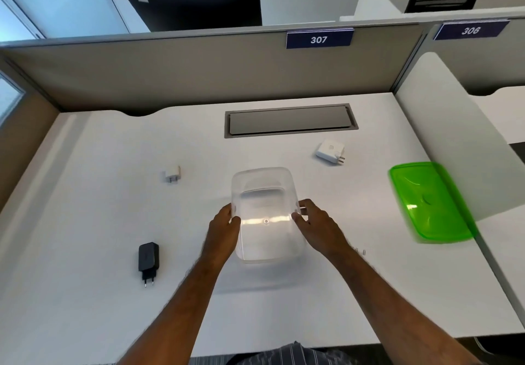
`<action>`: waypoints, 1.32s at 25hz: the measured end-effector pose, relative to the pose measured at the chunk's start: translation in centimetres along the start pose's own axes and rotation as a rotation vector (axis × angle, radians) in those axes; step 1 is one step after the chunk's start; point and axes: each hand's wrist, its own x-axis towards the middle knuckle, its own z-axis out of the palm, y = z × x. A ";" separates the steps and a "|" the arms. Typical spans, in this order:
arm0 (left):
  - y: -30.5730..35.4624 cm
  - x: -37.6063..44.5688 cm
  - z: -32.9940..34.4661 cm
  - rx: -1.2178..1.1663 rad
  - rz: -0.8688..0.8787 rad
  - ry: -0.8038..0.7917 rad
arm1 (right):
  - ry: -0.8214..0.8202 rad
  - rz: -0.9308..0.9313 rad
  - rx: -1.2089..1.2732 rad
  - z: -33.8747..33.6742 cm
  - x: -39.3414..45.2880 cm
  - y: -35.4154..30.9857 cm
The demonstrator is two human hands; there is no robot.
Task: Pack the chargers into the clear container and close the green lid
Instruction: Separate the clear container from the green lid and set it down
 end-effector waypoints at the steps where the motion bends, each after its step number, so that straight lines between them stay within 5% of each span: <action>1: -0.2 0.0 -0.1 -0.001 0.003 -0.006 | 0.001 0.003 -0.001 0.3 0.0 0.0; 13: -1.7 1.5 -0.9 -0.010 0.042 -0.089 | 0.019 0.046 0.025 1.7 0.2 0.1; 19: -2.8 3.3 -2.2 0.042 0.055 0.022 | 0.044 0.064 0.085 1.0 0.9 0.1; 33: -6.3 10.6 -3.4 0.593 0.256 0.059 | 0.193 0.057 0.071 -2.6 9.7 2.6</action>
